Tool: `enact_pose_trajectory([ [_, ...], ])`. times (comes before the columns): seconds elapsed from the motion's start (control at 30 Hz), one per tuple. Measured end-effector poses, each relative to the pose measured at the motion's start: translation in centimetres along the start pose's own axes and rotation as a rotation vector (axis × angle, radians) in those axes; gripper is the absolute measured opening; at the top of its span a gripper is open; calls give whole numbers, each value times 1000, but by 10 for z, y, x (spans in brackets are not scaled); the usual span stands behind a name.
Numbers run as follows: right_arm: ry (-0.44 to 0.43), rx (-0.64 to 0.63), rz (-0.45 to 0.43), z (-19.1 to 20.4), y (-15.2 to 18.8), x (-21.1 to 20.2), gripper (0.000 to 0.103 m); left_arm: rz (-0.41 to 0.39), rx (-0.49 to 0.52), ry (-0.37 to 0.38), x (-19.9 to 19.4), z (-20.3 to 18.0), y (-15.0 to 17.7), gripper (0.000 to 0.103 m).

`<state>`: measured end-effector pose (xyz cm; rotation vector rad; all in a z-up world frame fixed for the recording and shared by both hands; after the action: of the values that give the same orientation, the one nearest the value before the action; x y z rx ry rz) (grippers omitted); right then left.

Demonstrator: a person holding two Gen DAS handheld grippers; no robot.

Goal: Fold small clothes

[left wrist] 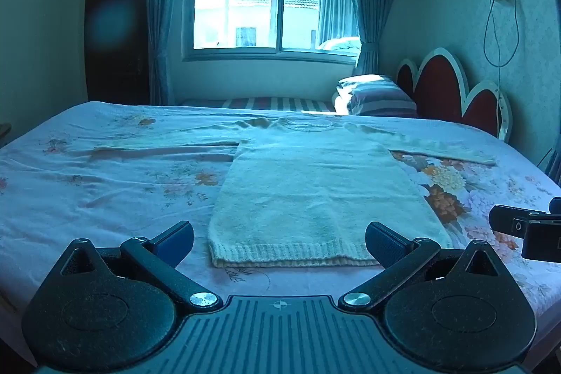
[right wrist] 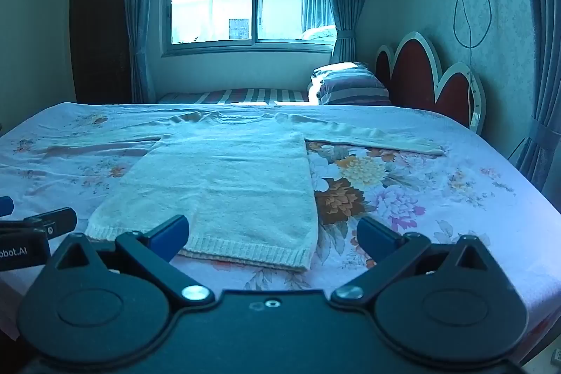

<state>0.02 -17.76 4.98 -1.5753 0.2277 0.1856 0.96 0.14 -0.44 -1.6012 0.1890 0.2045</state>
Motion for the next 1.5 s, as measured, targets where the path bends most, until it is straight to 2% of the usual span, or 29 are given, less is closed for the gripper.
enact_pose_trajectory([
  [0.53,7,-1,-8,-3,-6,-1,103,-22,18,1,8,-5,0,103],
  [0.57,7,-1,-9,-3,-7,-1,103,-24,26,3,-1,-5,-2,103],
  [1.5,13,7,-18,-5,-8,3,103,-23,45,6,-3,-8,-3,103],
])
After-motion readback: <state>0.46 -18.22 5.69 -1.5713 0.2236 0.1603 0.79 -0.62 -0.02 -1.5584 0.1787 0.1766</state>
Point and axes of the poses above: each gripper's, at about its wrist camera, not at the fingertips, and x roughly the way its jaws point, z to its left, y to its underside, the point moved 1 cm from there along x, roughly the way its jaws point, and after that the axes turned 12 degrees about -z, right-handed, at the moved point
